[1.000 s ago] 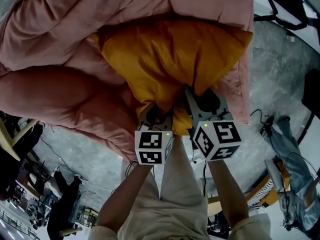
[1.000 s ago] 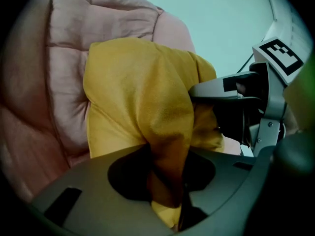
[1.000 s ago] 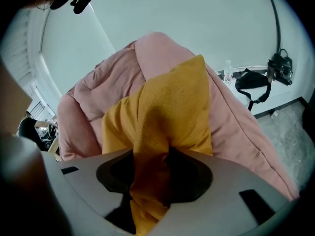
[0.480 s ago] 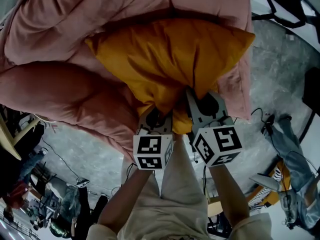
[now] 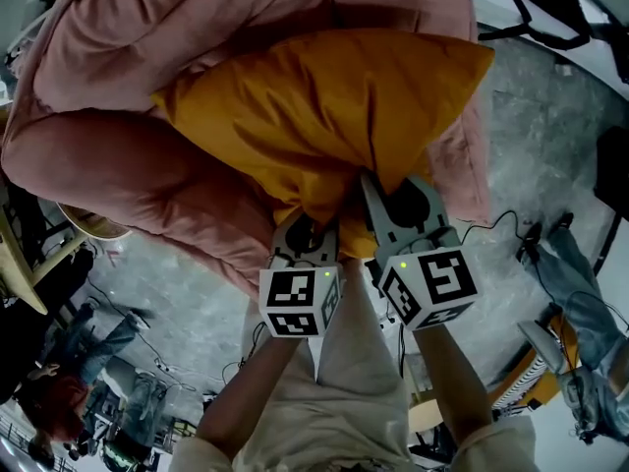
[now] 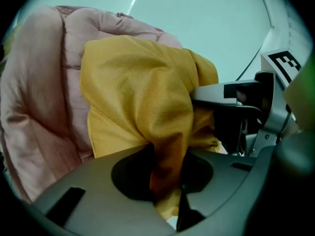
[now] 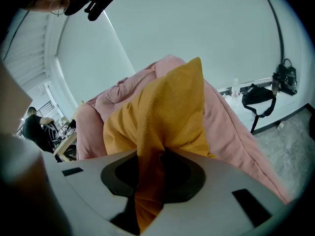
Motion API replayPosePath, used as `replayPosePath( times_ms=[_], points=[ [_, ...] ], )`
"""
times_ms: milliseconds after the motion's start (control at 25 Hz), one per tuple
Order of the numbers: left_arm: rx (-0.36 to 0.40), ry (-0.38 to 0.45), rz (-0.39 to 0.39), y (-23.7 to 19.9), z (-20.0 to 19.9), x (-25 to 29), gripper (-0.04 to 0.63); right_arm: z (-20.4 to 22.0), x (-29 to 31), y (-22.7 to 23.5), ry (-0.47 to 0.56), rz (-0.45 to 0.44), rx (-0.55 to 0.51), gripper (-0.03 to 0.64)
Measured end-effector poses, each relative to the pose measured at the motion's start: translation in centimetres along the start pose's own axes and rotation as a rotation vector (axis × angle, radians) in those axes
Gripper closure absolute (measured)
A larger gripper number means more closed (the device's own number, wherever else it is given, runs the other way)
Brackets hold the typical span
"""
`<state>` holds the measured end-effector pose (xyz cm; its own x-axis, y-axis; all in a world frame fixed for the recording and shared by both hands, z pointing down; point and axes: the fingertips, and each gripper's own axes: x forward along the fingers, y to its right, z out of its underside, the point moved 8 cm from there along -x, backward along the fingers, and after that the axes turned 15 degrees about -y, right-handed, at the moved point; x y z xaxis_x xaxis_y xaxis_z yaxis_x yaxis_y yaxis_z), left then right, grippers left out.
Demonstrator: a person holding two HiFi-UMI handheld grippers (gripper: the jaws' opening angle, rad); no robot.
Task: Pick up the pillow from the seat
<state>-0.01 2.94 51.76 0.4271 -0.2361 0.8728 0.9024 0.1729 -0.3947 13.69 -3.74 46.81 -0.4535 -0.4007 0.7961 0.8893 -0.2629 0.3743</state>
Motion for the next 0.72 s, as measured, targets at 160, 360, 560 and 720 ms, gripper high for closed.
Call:
replayPosePath(
  times_ms=[160, 360, 560, 720],
  points=[
    [0.015, 0.012, 0.014, 0.7, 0.5, -1.4, 0.507, 0.3, -1.8, -0.9, 0.026, 0.011, -0.015, 0.505],
    [0.039, 0.031, 0.030, 1.4, 1.2, -3.0, 0.507, 0.6, -3.9, -2.2, 0.058, 0.032, -0.023, 0.502],
    [0.064, 0.044, 0.053, 1.9, 1.4, -5.1, 0.506, 0.6, -6.1, -3.7, 0.087, 0.060, -0.021, 0.500],
    [0.091, 0.061, 0.070, 2.8, 1.3, -6.4, 0.506, 0.5, -8.1, -4.3, 0.122, 0.080, -0.023, 0.500]
  ],
)
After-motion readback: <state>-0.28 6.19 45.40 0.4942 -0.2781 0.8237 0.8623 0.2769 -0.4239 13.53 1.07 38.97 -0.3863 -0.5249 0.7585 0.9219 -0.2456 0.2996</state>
